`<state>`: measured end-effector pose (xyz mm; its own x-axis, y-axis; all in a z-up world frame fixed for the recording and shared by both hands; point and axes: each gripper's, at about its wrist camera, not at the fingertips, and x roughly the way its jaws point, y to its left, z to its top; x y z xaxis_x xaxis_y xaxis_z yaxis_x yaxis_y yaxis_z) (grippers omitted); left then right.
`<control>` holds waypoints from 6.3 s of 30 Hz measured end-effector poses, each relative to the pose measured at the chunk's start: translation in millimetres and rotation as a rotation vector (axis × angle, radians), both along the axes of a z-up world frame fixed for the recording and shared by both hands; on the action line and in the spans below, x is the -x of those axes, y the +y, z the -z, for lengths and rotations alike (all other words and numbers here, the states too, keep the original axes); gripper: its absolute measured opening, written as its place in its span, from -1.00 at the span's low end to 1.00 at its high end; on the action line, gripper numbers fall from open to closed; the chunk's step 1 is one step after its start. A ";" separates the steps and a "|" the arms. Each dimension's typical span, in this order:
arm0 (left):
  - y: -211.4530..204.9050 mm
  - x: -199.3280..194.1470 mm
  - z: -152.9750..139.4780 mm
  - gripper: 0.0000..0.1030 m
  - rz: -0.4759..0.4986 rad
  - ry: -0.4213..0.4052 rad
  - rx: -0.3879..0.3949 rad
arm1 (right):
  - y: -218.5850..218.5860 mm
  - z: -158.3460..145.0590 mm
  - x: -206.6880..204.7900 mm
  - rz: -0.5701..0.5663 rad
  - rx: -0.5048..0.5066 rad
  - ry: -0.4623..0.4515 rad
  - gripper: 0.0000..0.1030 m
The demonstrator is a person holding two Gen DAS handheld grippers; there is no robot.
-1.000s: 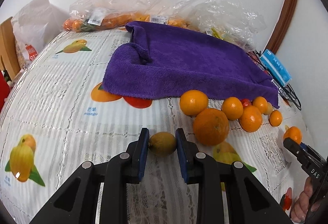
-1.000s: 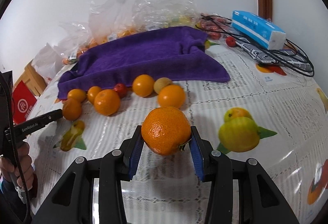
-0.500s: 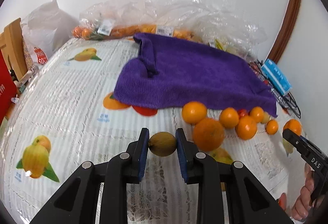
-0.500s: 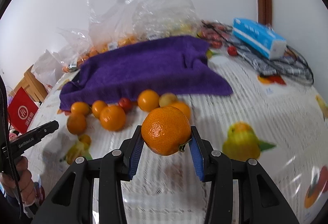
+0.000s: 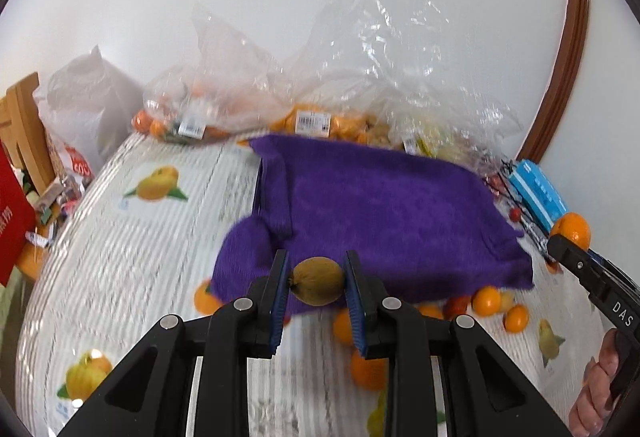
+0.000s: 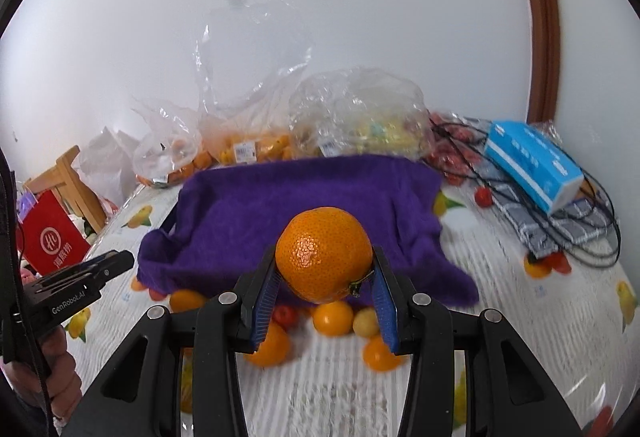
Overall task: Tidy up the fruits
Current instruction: 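Carry the orange in the right tool and kiwi in the left tool over the purple towel, then open the right tool to drop the orange while the left tool releases the kiwi onto the towel, then move the right tool to another mandarin orange and grasp it, then grasp a large orange with the left tool while the right tool holds its orange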
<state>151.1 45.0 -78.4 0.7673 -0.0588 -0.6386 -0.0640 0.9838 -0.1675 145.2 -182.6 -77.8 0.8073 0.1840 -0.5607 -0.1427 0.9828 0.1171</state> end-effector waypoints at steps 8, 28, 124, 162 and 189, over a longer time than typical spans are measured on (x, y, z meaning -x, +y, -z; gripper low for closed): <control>-9.4 -40.1 -5.9 -0.51 0.006 -0.016 -0.005 | 11.7 -19.4 -28.9 -0.022 0.031 -0.049 -0.15; -9.7 -80.6 27.1 -0.51 -0.014 -0.036 -0.009 | -6.6 28.8 -98.0 -0.033 -0.051 0.065 -0.15; -19.3 -81.1 34.5 0.08 0.001 -0.059 -0.019 | -11.4 43.7 -101.9 -0.029 -0.065 0.106 -0.06; 11.1 21.4 47.2 0.25 -0.078 -0.034 0.053 | -25.8 95.0 -1.2 0.064 0.040 0.220 -0.30; -48.0 19.9 73.7 0.09 0.199 0.151 -0.013 | -12.6 97.0 32.7 0.076 0.092 0.224 -0.30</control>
<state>131.3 -3.0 -152.1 0.6375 -0.1903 -0.7466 0.1082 0.9815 -0.1578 112.5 -195.2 -174.7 0.6708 0.0669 -0.7386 -0.0482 0.9978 0.0466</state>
